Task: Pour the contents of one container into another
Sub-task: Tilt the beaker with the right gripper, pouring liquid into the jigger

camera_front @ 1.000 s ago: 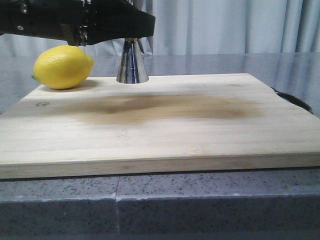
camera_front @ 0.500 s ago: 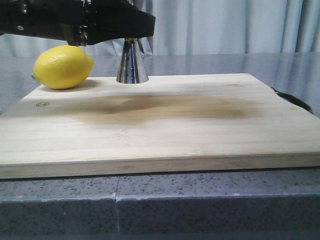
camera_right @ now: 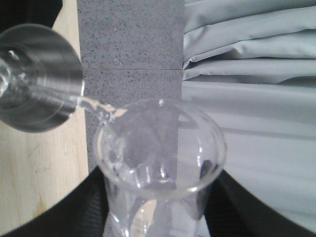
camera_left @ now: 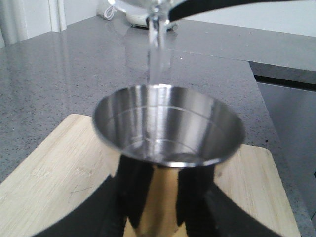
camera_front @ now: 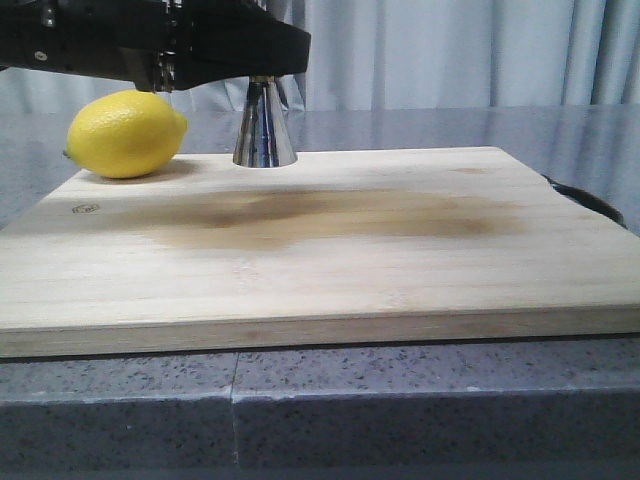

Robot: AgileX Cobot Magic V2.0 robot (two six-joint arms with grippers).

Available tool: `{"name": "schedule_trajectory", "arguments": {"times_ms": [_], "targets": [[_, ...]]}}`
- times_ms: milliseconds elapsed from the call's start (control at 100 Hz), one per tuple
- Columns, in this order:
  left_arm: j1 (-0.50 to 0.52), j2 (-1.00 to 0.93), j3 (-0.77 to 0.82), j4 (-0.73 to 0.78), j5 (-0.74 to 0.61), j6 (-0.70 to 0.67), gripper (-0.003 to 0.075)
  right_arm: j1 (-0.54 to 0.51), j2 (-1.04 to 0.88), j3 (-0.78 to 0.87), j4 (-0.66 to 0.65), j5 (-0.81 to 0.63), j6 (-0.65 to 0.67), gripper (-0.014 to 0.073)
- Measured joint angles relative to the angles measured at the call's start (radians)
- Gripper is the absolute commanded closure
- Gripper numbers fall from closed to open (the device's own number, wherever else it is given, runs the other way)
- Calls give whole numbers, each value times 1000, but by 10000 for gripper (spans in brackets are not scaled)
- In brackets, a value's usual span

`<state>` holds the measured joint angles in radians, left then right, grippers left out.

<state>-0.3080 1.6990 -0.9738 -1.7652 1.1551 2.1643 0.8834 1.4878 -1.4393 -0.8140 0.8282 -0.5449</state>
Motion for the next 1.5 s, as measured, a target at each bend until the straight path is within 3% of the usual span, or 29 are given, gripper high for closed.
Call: {"name": "schedule_trajectory", "arguments": {"times_ms": [1150, 1500], "targets": [[0, 0, 0, 0, 0, 0, 500, 6, 0, -2, -3, -20, -137, 344], [0, 0, 0, 0, 0, 0, 500, 6, 0, -2, 6, -20, 146, 344]]}}
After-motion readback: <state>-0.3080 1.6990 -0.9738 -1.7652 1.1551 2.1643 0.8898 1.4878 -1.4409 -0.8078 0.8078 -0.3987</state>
